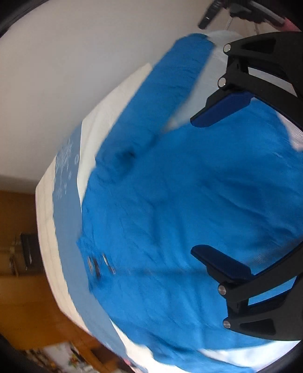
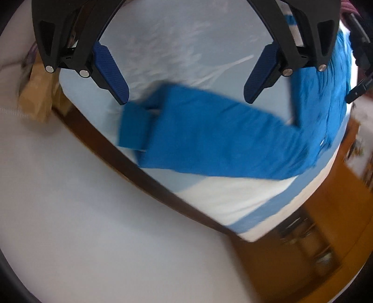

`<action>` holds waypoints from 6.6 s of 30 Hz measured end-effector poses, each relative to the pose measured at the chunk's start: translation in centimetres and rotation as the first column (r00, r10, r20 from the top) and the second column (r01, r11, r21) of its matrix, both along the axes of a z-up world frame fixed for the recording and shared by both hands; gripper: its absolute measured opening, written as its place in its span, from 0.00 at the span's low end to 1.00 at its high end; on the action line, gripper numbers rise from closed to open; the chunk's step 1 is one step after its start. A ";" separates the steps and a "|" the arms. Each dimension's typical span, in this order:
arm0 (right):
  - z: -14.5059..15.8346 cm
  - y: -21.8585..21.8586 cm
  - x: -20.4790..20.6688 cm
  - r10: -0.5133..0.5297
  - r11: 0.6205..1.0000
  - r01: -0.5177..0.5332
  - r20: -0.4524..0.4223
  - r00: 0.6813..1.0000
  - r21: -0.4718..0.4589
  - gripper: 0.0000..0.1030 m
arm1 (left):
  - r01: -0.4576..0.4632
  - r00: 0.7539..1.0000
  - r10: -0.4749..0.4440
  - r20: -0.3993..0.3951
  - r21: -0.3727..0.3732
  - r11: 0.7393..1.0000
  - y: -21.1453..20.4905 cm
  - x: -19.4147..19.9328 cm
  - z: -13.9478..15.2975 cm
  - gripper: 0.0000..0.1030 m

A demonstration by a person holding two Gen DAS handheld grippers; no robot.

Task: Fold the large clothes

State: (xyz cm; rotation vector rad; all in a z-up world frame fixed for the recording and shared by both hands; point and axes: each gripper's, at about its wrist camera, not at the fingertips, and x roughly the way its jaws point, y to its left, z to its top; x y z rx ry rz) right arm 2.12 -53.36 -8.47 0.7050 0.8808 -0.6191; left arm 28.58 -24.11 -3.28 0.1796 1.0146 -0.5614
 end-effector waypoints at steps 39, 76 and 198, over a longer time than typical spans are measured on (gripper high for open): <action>3.6 7.9 27.3 0.520 0.838 -0.541 0.200 0.830 0.068 0.25 | 0.023 0.989 -0.032 -0.141 -0.065 0.998 0.2 9.7 -3.4 0.79; -0.5 -0.4 26.6 0.313 0.929 -0.341 0.184 0.932 0.144 0.50 | 0.010 0.968 -0.062 -0.243 -0.209 0.978 -2.8 12.4 -7.0 0.09; 0.9 17.4 33.6 0.748 0.664 -0.748 -0.013 0.664 0.007 0.50 | -0.725 0.550 0.818 0.170 -0.389 0.568 43.8 5.8 5.6 0.15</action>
